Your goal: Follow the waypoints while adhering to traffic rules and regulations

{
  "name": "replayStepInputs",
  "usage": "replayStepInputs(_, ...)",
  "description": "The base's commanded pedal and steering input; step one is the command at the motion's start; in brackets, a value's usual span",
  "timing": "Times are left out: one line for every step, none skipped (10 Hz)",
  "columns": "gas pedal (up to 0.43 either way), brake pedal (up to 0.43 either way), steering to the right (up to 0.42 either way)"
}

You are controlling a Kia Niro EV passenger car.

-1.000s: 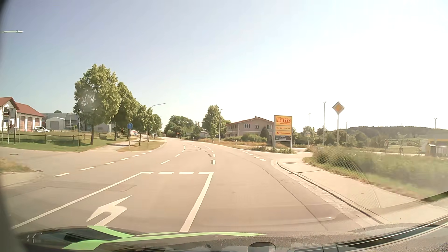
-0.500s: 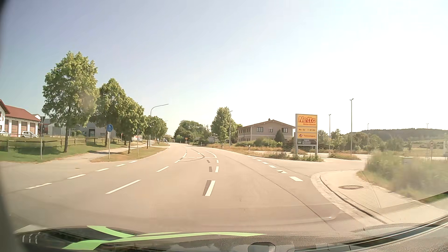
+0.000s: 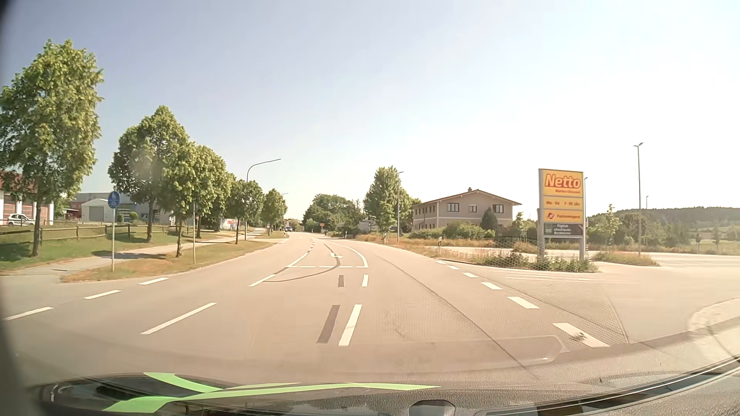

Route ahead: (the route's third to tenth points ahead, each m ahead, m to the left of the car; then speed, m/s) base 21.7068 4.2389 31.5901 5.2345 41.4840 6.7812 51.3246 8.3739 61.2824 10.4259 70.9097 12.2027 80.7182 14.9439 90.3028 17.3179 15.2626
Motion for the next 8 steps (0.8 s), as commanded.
replayStepInputs(0.177,0.0,-0.03)
replayStepInputs(0.177,0.0,-0.029)
replayStepInputs(0.177,0.0,-0.028)
replayStepInputs(0.177,0.0,-0.028)
replayStepInputs(0.169,0.0,-0.028)
replayStepInputs(0.15,0.0,-0.028)
replayStepInputs(0.15,0.0,-0.028)
replayStepInputs(0.15,0.0,-0.028)
